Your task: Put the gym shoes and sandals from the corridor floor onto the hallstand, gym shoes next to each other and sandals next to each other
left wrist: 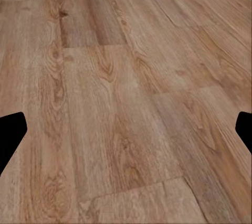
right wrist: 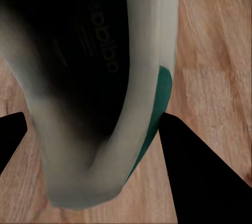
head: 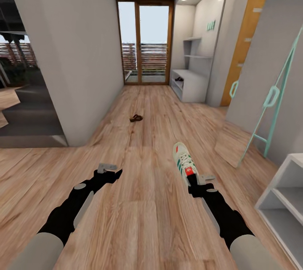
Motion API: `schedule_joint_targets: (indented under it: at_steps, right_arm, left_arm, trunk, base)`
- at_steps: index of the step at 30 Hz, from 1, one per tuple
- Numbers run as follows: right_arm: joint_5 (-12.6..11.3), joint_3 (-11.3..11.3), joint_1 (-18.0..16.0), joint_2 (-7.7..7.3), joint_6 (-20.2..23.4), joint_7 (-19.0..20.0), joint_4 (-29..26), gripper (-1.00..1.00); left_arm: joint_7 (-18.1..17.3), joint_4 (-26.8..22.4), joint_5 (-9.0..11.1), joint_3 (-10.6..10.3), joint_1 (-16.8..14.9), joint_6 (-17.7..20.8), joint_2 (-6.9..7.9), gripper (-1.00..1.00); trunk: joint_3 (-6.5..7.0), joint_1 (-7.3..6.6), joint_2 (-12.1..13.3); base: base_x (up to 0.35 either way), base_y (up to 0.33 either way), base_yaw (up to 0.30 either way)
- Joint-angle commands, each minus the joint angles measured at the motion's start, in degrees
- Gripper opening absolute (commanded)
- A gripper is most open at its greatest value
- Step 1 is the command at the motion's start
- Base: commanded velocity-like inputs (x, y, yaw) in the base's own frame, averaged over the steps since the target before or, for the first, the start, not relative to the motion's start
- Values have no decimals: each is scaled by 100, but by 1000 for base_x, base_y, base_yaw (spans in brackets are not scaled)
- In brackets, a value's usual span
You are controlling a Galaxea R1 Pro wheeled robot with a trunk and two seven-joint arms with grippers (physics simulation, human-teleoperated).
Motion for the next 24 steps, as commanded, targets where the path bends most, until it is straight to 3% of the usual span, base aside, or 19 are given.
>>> schedule_joint_targets:
  at_steps: [1, 12, 24]
  right_arm:
    - [-11, 30, -3, -7, 36, -47, -9, -100]
    - [-21, 36, -4, -8, 36, -40, -8, -100]
    - [-21, 44, -3, -8, 36, -38, -7, -100]
  left_arm:
    - [2, -7, 61, -11, -2, 38, 4, 100]
    - [4, -7, 69, -22, -1, 52, -18, 100]
    - [10, -7, 70, -36, -1, 55, -187, 100]
  trunk:
    - [-6, 2, -2]
    - [-6, 2, -2]
    - [-6, 2, -2]
  base:
    - [348, 0, 0]
    - [348, 0, 0]
    - [348, 0, 0]
